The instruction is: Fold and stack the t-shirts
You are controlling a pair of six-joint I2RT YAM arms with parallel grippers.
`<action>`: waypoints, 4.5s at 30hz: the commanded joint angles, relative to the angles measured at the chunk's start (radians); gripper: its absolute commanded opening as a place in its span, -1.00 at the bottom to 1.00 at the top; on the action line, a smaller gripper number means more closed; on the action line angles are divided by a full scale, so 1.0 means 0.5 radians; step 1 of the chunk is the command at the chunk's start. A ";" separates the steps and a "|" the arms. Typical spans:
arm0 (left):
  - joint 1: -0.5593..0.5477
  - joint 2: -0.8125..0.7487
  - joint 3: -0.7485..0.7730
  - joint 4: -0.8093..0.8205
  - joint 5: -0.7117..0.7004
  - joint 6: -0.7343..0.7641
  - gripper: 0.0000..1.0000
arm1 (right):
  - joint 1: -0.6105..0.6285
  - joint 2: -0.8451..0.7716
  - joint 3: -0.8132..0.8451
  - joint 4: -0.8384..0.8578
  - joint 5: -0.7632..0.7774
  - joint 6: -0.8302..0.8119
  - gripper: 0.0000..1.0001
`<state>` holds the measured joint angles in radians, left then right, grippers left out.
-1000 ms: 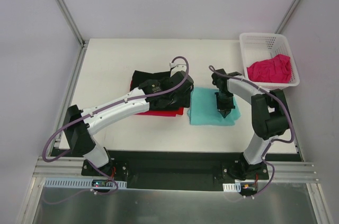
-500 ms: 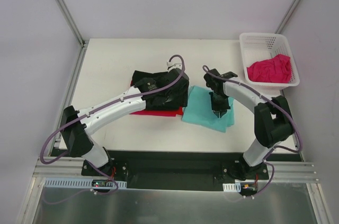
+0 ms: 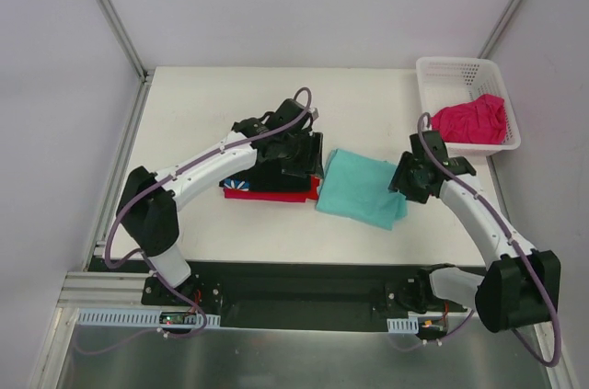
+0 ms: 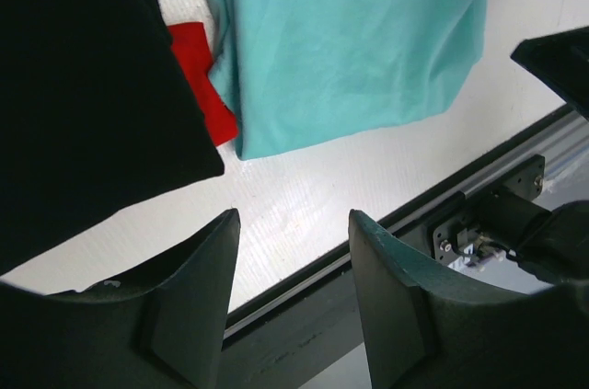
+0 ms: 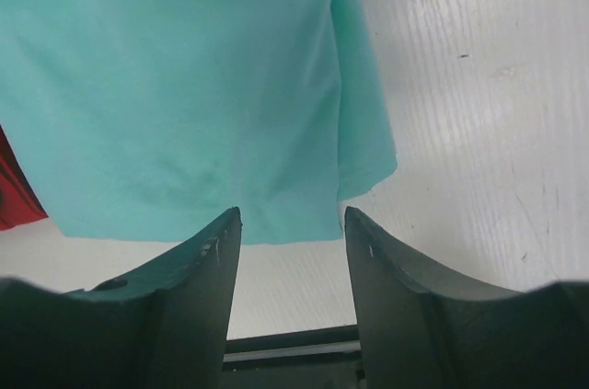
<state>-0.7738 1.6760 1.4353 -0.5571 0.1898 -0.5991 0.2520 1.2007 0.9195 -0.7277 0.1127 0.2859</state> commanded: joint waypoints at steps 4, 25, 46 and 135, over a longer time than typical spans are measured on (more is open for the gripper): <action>-0.008 0.112 0.087 0.114 0.289 0.066 0.01 | -0.267 -0.229 -0.351 0.483 -0.354 0.214 0.04; -0.008 0.201 0.059 0.175 0.311 0.039 -0.01 | -0.798 0.037 -0.406 0.612 -0.489 -0.078 0.01; -0.008 0.247 0.059 0.206 0.338 -0.004 -0.04 | -0.860 0.329 -0.621 0.992 -0.999 -0.063 0.21; 0.121 0.673 -0.413 1.194 0.311 -0.372 0.22 | -1.032 0.602 -0.403 0.829 -1.149 -0.222 -0.98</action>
<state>-0.7078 2.0609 1.2930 0.1219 0.3763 -0.7952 -0.2604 1.4994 0.6941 -0.3023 -0.4438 0.1963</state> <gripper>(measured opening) 0.584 0.021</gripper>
